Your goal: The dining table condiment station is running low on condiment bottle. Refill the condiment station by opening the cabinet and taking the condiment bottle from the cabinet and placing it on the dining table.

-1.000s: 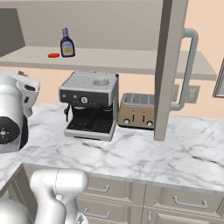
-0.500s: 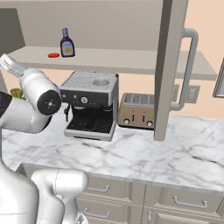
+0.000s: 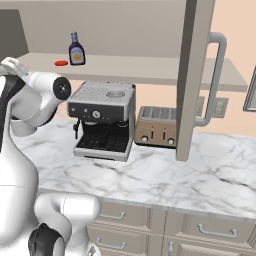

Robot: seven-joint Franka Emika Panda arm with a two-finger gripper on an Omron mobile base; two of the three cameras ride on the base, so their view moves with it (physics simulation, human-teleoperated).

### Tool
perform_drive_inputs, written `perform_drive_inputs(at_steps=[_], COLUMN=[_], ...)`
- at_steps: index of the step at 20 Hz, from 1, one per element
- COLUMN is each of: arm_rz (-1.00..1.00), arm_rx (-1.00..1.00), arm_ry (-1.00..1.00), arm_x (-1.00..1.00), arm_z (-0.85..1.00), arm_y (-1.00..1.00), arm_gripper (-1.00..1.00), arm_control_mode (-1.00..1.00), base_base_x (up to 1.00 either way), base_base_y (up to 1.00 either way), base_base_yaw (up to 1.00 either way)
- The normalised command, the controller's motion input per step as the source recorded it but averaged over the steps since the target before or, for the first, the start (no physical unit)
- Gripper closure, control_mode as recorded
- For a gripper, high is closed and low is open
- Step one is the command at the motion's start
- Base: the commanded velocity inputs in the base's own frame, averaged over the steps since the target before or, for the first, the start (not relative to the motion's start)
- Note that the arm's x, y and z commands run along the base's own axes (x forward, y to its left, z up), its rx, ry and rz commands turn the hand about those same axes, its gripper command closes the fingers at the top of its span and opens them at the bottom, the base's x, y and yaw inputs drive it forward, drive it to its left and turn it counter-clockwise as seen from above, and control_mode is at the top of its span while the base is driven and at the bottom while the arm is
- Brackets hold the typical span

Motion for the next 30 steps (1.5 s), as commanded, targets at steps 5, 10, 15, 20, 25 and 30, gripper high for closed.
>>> perform_drive_inputs(at_steps=[5, 10, 15, 20, 25, 30], arm_rz=[0.31, 0.27, 0.14, 0.01, 0.00, 0.00], arm_rx=[0.00, -0.05, -0.10, -0.11, -0.07, -0.02], arm_ry=[0.01, -0.04, -0.19, -0.23, -0.14, -0.07], arm_x=[-0.60, -0.57, -0.37, -0.26, -0.16, 0.03], arm_z=[-0.02, -0.07, -0.12, -0.01, -0.02, -0.06], arm_y=[0.83, 0.99, 0.92, 0.63, 0.24, -0.55], arm_gripper=[-1.00, -1.00, -1.00, -1.00, -1.00, -1.00], arm_control_mode=[-1.00, -1.00, -1.00, -1.00, -1.00, -1.00], base_base_x=[0.00, 0.00, 0.00, 0.00, 0.00, 0.00], base_base_y=[0.00, 0.00, 0.00, 0.00, 0.00, 0.00], base_base_yaw=[0.00, 0.00, 0.00, 0.00, 0.00, 0.00])
